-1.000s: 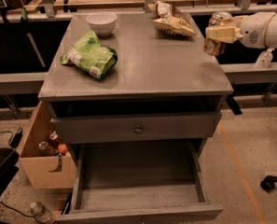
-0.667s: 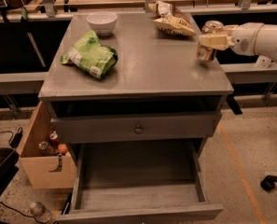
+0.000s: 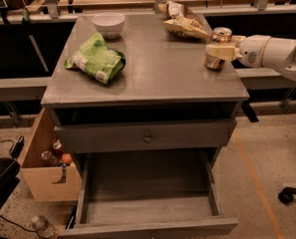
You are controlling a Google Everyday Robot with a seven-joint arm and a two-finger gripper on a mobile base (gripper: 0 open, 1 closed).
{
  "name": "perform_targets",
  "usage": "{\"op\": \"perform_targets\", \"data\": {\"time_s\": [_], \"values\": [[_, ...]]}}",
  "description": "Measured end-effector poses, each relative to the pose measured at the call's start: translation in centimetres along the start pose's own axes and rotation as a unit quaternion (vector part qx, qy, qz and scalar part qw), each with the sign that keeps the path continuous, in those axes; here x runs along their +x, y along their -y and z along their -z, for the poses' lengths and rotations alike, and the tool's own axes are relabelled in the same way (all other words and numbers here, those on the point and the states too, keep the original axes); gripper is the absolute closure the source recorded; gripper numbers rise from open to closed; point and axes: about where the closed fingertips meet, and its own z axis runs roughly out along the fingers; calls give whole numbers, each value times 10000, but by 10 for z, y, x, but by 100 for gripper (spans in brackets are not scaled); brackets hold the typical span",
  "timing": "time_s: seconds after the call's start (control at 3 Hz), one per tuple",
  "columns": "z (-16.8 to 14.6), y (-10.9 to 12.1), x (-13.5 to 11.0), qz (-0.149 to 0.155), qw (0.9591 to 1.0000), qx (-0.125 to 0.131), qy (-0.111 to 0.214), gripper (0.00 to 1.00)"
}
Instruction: Pick orange can from middle drawer and place on counter
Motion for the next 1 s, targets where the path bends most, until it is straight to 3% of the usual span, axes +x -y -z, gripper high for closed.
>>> {"op": "perform_targets", "data": {"time_s": [1.0], "values": [[-7, -3, 0, -7, 10000, -54, 0, 15]]}}
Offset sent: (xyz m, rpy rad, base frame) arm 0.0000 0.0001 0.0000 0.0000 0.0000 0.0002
